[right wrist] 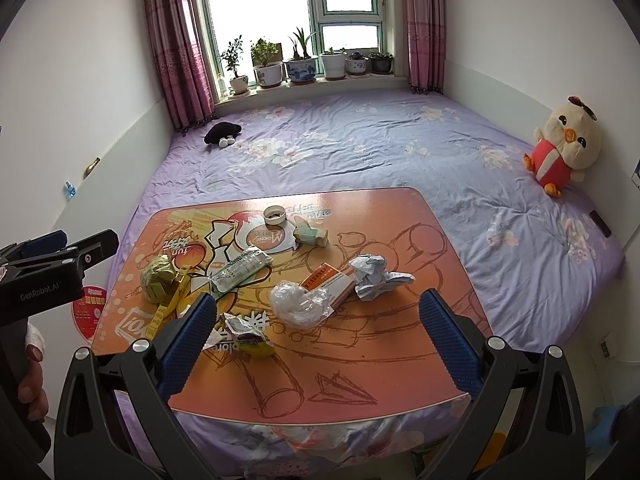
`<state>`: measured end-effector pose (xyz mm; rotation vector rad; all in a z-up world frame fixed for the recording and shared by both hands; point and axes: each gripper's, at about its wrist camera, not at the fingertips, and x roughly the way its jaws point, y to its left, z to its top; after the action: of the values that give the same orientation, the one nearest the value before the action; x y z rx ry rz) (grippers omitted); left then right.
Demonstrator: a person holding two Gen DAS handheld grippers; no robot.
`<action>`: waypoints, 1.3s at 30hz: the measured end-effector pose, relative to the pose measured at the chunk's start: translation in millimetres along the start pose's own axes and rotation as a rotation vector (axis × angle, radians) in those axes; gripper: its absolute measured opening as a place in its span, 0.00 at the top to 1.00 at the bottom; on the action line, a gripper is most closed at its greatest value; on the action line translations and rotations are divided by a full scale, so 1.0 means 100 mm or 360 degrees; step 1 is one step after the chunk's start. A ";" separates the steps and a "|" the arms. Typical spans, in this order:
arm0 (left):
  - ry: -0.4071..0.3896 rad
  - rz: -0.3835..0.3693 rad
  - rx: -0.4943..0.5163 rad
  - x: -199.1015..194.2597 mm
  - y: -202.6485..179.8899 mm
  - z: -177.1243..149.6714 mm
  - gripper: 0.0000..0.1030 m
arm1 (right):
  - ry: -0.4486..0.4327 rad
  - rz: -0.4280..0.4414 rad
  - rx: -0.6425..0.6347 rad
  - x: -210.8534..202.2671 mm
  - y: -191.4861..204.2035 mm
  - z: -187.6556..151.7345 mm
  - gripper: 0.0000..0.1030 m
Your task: Collect trash
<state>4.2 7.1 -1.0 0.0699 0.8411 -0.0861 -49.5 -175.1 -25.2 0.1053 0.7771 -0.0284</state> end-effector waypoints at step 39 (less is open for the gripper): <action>0.0013 -0.0001 0.0002 0.03 0.00 -0.04 0.04 | 0.0012 0.0015 0.0026 0.00 -0.01 0.01 0.02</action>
<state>3.6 7.8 -6.0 0.0713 0.8491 -0.0872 -49.0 -176.0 -25.1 0.1247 0.7840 -0.0258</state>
